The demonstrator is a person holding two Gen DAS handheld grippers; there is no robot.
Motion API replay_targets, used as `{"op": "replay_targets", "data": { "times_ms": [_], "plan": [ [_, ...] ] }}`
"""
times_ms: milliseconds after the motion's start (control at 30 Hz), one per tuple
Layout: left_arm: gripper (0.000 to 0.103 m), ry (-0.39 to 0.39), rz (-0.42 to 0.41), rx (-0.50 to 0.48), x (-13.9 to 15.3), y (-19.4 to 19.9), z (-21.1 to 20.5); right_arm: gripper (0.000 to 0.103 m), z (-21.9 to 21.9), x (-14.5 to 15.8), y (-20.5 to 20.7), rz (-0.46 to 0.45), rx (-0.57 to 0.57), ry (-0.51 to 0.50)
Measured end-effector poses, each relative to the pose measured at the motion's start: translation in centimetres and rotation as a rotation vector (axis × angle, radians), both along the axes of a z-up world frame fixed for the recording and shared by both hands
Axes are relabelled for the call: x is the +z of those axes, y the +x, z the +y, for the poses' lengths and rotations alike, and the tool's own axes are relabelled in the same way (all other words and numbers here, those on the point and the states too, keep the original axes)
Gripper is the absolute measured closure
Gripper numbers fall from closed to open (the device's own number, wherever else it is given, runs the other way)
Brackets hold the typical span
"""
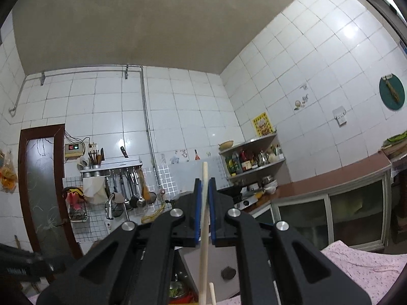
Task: Organize utensils
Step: 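Lift the spatula and chopstick and carry both over the yellow holder, then lower both into the holder and open both tools to release them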
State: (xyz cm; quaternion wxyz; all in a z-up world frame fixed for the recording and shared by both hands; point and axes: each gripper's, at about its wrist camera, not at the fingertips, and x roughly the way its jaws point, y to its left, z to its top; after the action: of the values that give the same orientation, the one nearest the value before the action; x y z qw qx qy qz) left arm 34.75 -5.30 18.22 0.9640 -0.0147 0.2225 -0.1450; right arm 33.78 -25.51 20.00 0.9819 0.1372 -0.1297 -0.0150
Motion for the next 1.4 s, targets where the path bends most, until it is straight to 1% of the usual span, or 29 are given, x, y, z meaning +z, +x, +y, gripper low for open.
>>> {"op": "replay_targets", "data": {
  "times_ms": [67, 300, 467, 567, 600, 733, 833, 967, 1033, 1067, 1100, 1133, 1167, 1200, 1233, 1267, 1300, 1333, 1400],
  "plan": [
    [0.097, 0.012, 0.011, 0.008, -1.0, 0.6, -0.1, 0.097, 0.4, -0.4, 0.7, 0.002, -0.012, -0.021],
    [0.097, 0.021, 0.034, 0.004, -4.1, 1.3, 0.2, 0.097, 0.7, -2.8, 2.2, 0.057, -0.006, -0.098],
    [0.097, 0.036, 0.049, -0.004, -5.6, 1.5, 0.2, 0.097, 0.4, -4.3, 2.8, 0.119, 0.064, -0.154],
    [0.097, 0.027, 0.071, -0.006, -6.5, 1.7, 0.5, 0.097, 0.4, -5.0, 2.5, 0.149, 0.102, -0.162],
    [0.097, 0.022, 0.083, -0.008, -6.8, 1.8, 0.6, 0.097, 0.3, -5.4, 2.5, 0.166, 0.123, -0.164],
    [0.097, 0.002, 0.13, -0.011, -8.3, 2.1, 1.0, 0.097, 0.8, -7.0, 2.6, 0.255, 0.178, -0.231],
    [0.097, -0.022, 0.152, -0.013, -9.0, 2.1, 1.5, 0.097, 0.8, -8.0, 2.5, 0.323, 0.213, -0.24],
    [0.096, -0.022, 0.141, -0.007, -9.5, 1.2, 1.8, 0.096, 0.5, -8.7, 1.6, 0.385, 0.226, -0.235],
    [0.087, -0.028, 0.139, -0.001, -9.4, 0.6, 2.1, 0.096, 0.1, -8.9, 1.1, 0.414, 0.229, -0.221],
    [0.084, -0.042, 0.142, -0.004, -9.3, 0.2, 2.4, 0.094, -0.2, -8.9, 0.8, 0.43, 0.23, -0.214],
    [0.076, -0.051, 0.14, 0.001, -9.1, -0.3, 2.7, 0.09, -0.4, -8.8, 0.5, 0.444, 0.232, -0.208],
    [0.069, -0.057, 0.129, 0.008, -8.9, -1.0, 3.0, 0.075, -0.6, -8.8, 0.0, 0.456, 0.229, -0.203],
    [0.065, -0.06, 0.122, 0.012, -8.7, -1.4, 3.2, 0.061, -0.8, -8.7, -0.6, 0.466, 0.219, -0.199],
    [0.058, -0.065, 0.113, 0.021, -8.4, -2.1, 3.6, 0.058, -1.0, -8.7, -1.4, 0.471, 0.208, -0.199],
    [0.053, -0.072, 0.107, 0.025, -8.3, -2.8, 4.0, 0.057, -1.0, -8.7, -1.9, 0.475, 0.204, -0.203],
    [0.051, -0.077, 0.104, 0.028, -8.2, -3.4, 4.3, 0.057, -1.0, -8.7, -2.6, 0.49, 0.198, -0.211],
    [0.046, -0.081, 0.103, 0.031, -8.1, -4.0, 4.7, 0.057, -1.0, -8.7, -3.0, 0.502, 0.194, -0.217],
    [0.039, -0.081, 0.107, 0.035, -8.2, -4.5, 4.9, 0.057, -1.0, -8.9, -3.8, 0.518, 0.188, -0.225],
    [0.03, -0.086, 0.117, 0.065, -8.8, -5.8, 5.8, 0.052, -0.6, -9.3, -5.2, 0.547, 0.182, -0.249]
  ]
}}
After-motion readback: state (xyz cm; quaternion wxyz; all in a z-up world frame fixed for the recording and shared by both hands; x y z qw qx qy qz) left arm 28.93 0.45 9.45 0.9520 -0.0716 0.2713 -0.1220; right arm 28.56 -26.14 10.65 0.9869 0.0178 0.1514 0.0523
